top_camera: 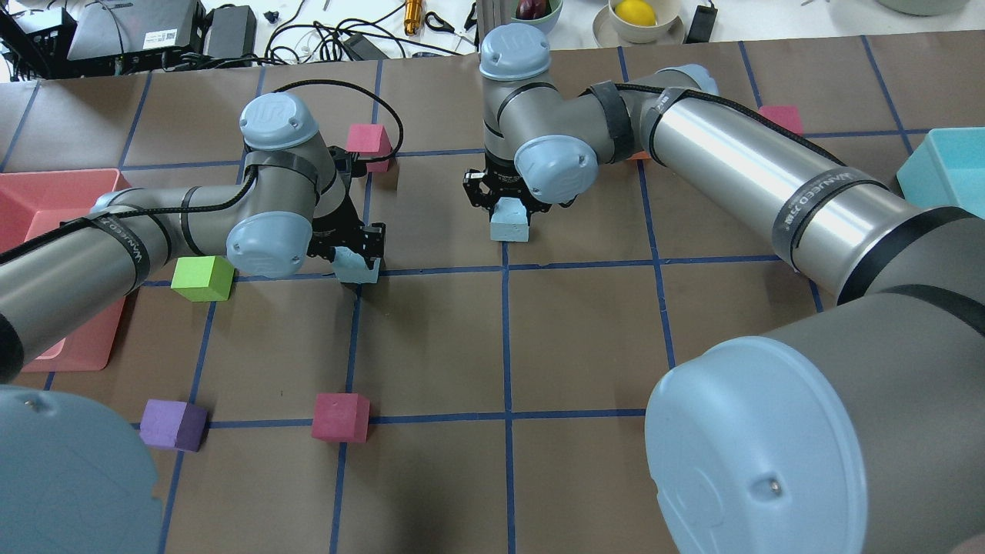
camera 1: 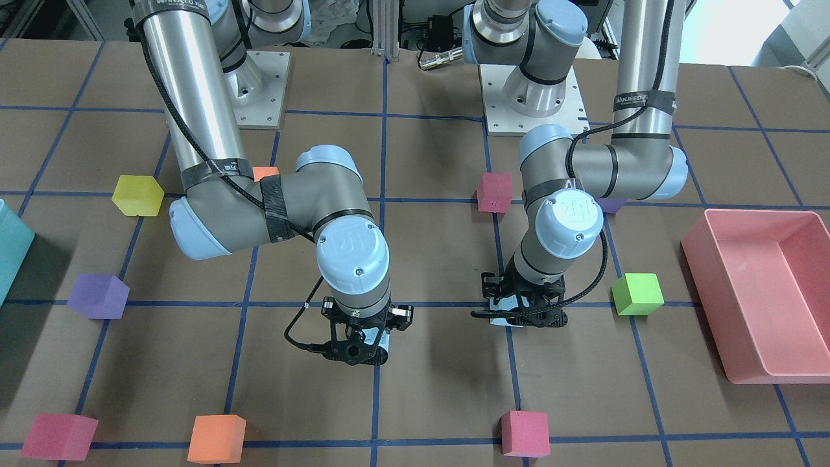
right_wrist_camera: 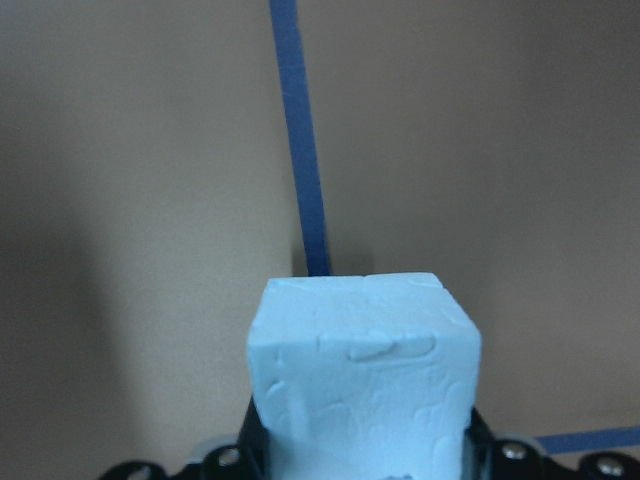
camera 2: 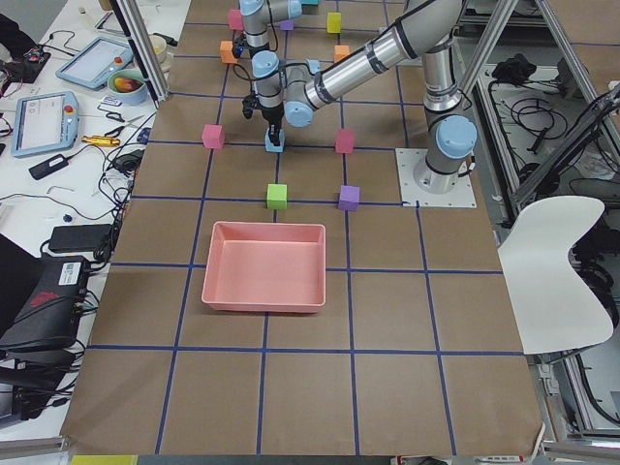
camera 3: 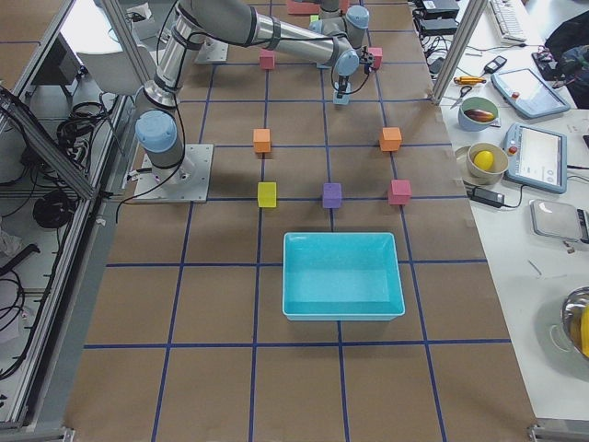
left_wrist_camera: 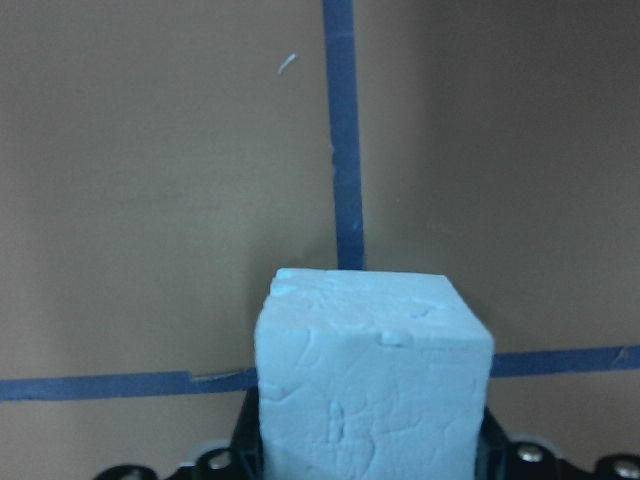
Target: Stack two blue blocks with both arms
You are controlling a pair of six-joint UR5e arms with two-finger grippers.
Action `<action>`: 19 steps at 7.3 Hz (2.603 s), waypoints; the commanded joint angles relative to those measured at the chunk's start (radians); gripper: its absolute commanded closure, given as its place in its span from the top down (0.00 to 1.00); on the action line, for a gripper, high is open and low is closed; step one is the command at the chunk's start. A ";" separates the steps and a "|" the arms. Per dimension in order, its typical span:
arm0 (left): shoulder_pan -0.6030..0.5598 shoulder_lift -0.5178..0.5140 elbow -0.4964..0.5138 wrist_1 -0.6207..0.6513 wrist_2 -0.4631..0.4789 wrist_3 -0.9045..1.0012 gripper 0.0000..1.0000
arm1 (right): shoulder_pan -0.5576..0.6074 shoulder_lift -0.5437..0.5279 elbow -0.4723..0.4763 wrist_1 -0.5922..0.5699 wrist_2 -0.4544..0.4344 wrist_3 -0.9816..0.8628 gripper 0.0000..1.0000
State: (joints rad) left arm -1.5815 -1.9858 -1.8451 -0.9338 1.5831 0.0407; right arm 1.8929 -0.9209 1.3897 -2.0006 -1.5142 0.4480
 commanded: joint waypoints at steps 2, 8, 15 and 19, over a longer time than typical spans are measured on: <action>0.000 0.016 0.012 -0.002 0.001 -0.002 0.08 | 0.011 0.023 -0.009 -0.007 0.000 0.000 0.04; -0.023 0.018 0.073 -0.019 -0.006 -0.019 0.04 | -0.018 -0.068 -0.009 0.012 -0.006 -0.017 1.00; -0.262 -0.100 0.441 -0.243 -0.012 -0.347 0.00 | -0.322 -0.475 0.023 0.405 -0.018 -0.242 1.00; -0.336 -0.188 0.503 -0.255 -0.012 -0.406 0.00 | -0.322 -0.627 0.156 0.471 -0.017 -0.291 1.00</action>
State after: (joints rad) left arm -1.8996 -2.1576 -1.3446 -1.1854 1.5726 -0.3509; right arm 1.5713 -1.5135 1.5044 -1.5341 -1.5285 0.1825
